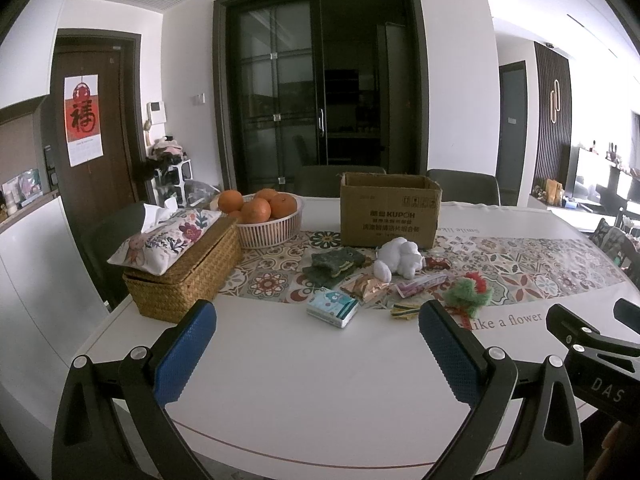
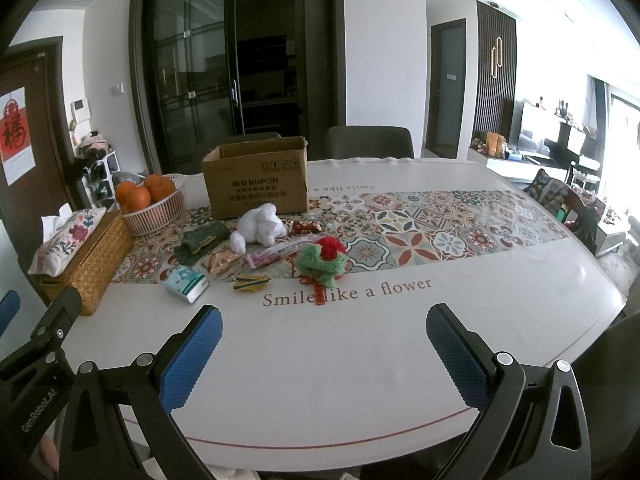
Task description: Organize soft objects
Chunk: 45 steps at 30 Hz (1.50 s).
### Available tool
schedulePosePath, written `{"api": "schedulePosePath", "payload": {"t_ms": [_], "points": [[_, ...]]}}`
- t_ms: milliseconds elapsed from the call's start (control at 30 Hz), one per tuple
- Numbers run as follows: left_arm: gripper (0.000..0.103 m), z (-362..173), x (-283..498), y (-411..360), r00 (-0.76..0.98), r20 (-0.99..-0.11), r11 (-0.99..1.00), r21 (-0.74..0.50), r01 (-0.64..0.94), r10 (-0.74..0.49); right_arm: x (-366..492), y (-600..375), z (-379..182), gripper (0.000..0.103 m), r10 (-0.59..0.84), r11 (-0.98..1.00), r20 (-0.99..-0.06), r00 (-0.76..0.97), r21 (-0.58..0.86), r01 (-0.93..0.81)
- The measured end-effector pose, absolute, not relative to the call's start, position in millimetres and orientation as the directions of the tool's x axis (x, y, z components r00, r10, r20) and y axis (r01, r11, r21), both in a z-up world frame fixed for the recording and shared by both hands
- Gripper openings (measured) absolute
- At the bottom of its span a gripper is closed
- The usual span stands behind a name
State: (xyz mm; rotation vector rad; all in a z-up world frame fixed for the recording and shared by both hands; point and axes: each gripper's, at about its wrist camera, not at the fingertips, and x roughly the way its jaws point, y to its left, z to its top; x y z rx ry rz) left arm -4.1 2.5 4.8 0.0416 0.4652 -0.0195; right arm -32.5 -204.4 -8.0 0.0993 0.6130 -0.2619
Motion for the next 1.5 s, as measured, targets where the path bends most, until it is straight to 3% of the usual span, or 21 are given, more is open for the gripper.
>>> {"api": "schedulePosePath", "payload": {"t_ms": [800,1067,1500], "points": [[0.103,-3,2,3,0.884,-0.467,0.999,0.045,0.023,0.001,-19,-200,-21,0.103,-0.195,0.966,-0.601,0.775,0.02,0.259],[0.103,-22,26,11,0.864,-0.504,0.994,0.097,0.039,0.015,9,-190,-39,0.103,-0.152,0.976,-0.634,0.758,0.023,0.215],[0.103,-64,93,29,0.795,-0.601,0.976,0.116,0.186,-0.079,75,-154,-70,0.103,-0.077,0.992,-0.681,0.729,0.024,0.126]]}}
